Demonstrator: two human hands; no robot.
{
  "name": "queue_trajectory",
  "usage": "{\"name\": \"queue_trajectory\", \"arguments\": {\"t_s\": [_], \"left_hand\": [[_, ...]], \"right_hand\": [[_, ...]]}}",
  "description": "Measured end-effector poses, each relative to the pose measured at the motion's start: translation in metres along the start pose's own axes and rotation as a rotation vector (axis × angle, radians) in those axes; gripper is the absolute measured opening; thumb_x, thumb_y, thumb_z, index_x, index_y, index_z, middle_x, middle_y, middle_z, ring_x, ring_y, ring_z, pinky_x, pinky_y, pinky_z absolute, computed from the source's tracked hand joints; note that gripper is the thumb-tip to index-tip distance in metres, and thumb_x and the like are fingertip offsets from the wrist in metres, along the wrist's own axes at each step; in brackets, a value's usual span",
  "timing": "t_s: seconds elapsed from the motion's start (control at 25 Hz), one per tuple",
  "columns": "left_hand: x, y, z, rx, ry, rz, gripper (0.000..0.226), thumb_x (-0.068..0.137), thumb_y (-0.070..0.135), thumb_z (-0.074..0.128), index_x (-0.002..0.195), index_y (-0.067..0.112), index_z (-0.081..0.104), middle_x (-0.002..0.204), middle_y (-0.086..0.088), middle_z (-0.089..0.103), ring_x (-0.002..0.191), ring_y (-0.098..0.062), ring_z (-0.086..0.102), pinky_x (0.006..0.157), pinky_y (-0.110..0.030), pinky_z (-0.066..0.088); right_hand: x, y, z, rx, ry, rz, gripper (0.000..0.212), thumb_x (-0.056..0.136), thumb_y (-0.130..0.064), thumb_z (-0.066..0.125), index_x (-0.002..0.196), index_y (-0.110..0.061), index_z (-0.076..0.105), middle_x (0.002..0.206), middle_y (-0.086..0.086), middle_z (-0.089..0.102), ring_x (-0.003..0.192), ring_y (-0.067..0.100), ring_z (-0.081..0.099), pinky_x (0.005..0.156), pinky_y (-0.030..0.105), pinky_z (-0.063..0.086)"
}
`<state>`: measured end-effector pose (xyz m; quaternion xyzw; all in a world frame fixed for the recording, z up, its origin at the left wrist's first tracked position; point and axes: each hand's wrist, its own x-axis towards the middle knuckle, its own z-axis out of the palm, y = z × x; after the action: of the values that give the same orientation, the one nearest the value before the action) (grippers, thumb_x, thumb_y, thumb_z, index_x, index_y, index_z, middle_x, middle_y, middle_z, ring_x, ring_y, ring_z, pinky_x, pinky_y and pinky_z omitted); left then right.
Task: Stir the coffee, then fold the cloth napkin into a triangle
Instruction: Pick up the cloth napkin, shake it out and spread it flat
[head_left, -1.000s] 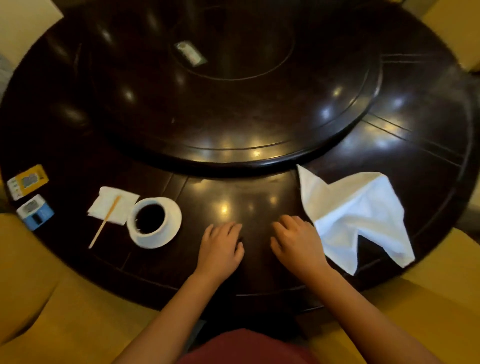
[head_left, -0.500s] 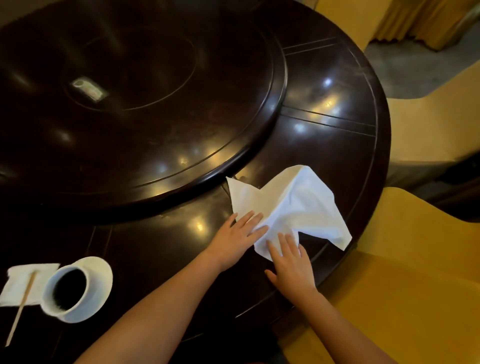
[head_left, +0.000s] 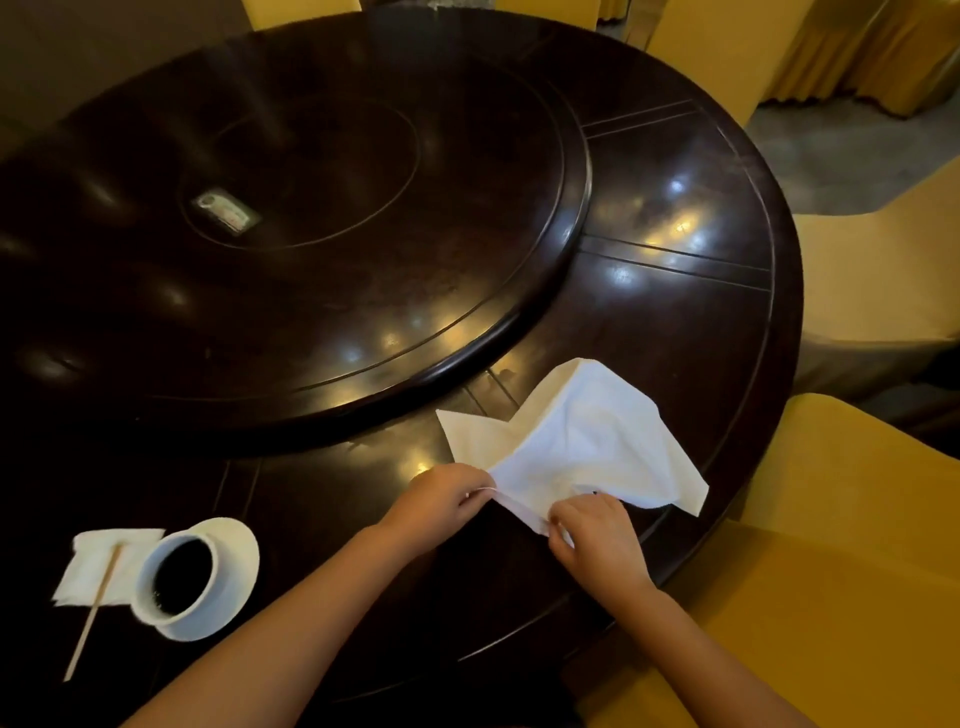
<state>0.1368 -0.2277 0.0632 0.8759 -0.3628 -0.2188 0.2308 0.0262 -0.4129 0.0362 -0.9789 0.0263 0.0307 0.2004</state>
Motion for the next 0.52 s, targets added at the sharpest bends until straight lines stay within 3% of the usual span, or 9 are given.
{"name": "queue_trajectory", "arguments": {"t_s": [0.12, 0.2, 0.32, 0.4, 0.52], "left_hand": [[-0.022, 0.006, -0.027, -0.215, 0.192, -0.120, 0.015, 0.093, 0.017, 0.053, 0.093, 0.017, 0.069, 0.089, 0.004, 0.067, 0.084, -0.006, 0.058, 0.075, -0.025, 0.047], [-0.035, 0.009, -0.050, -0.292, 0.352, -0.164, 0.014, 0.092, 0.014, 0.056, 0.094, 0.020, 0.068, 0.088, 0.008, 0.065, 0.083, 0.001, 0.057, 0.073, -0.016, 0.045], [-0.058, 0.014, -0.092, -0.417, 0.519, -0.181, 0.021, 0.086, 0.006, 0.062, 0.098, 0.023, 0.065, 0.088, 0.010, 0.068, 0.074, 0.006, 0.059, 0.067, -0.008, 0.042], [-0.073, 0.015, -0.122, -0.443, 0.506, -0.231, 0.023, 0.082, 0.007, 0.067, 0.095, 0.026, 0.065, 0.086, 0.010, 0.069, 0.072, 0.006, 0.062, 0.066, -0.008, 0.045], [-0.099, 0.006, -0.156, -0.321, 0.343, -0.334, 0.022, 0.078, 0.013, 0.072, 0.092, 0.029, 0.067, 0.073, 0.012, 0.070, 0.071, 0.003, 0.065, 0.068, -0.014, 0.049]], "right_hand": [[0.020, -0.023, -0.026, 0.187, 0.069, 0.030, 0.010, 0.082, -0.019, 0.059, 0.075, -0.012, 0.062, 0.063, 0.005, 0.064, 0.060, 0.021, 0.058, 0.056, 0.029, 0.042], [0.039, -0.042, -0.049, 0.280, 0.091, 0.031, 0.005, 0.083, -0.018, 0.057, 0.082, -0.014, 0.061, 0.070, 0.005, 0.066, 0.064, 0.021, 0.059, 0.058, 0.030, 0.044], [0.066, -0.069, -0.089, 0.395, 0.124, -0.030, 0.007, 0.077, -0.010, 0.061, 0.080, -0.017, 0.062, 0.071, 0.000, 0.064, 0.066, 0.019, 0.058, 0.062, 0.031, 0.045], [0.080, -0.086, -0.119, 0.370, 0.027, -0.161, 0.012, 0.077, -0.008, 0.062, 0.082, -0.017, 0.066, 0.070, -0.003, 0.063, 0.067, 0.016, 0.059, 0.064, 0.029, 0.046], [0.099, -0.105, -0.159, 0.205, -0.103, -0.417, 0.013, 0.080, -0.008, 0.064, 0.085, -0.017, 0.071, 0.075, -0.003, 0.067, 0.068, 0.010, 0.059, 0.061, 0.017, 0.042]]}}
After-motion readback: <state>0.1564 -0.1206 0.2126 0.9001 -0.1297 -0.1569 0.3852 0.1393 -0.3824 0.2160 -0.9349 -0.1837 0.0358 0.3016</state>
